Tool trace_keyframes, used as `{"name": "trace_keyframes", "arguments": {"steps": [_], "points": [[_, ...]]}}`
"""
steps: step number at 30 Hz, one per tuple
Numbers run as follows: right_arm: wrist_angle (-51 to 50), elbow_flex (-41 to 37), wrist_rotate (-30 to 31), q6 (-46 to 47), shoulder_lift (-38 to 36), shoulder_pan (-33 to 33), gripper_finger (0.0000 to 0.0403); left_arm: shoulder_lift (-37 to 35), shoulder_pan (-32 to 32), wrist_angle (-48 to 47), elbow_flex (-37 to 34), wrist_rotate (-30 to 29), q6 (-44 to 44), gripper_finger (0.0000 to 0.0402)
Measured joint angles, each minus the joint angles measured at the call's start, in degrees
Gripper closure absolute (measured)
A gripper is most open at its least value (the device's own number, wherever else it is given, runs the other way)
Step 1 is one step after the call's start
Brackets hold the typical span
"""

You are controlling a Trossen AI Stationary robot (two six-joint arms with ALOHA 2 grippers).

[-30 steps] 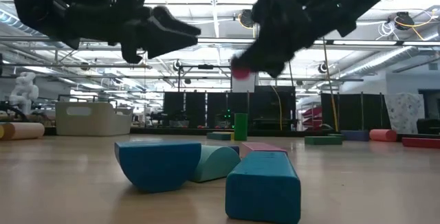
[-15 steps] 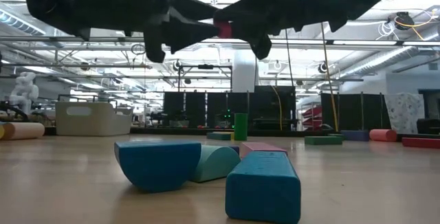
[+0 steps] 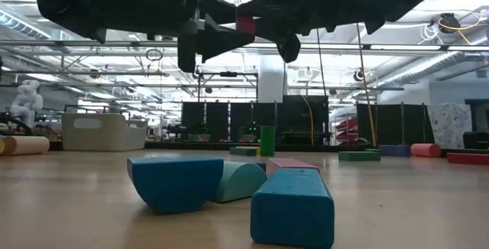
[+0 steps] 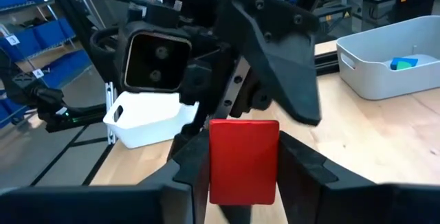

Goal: Sort blocks by size
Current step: Put the red half-circle block into the gray bin

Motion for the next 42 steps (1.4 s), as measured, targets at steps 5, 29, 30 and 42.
{"name": "trace_keyframes", "arguments": {"steps": [5,29,30,42], "points": [[-0.01,0.0,0.13,0.72,0.0,0.0,0.0285,0.0,0.0,0.22,0.0,0.0,0.34,0.0151],[-1.76,0.03,7.18,9.21,-0.09,-0.26,0.0271,-0.04,-0.11,-0.14,0.45,0.24,-2.2,0.0211],[-1.76,0.04,7.85,9.85,-0.09,-0.26,0.0265,-0.04,-0.11,-0.05,0.47,-0.11,-3.02,0.0212],[-2.94,0.09,9.77,10.62,-1.16,-1.35,0.0124,-0.02,-0.11,0.53,0.66,-2.94,-4.68,0.0214]]}}
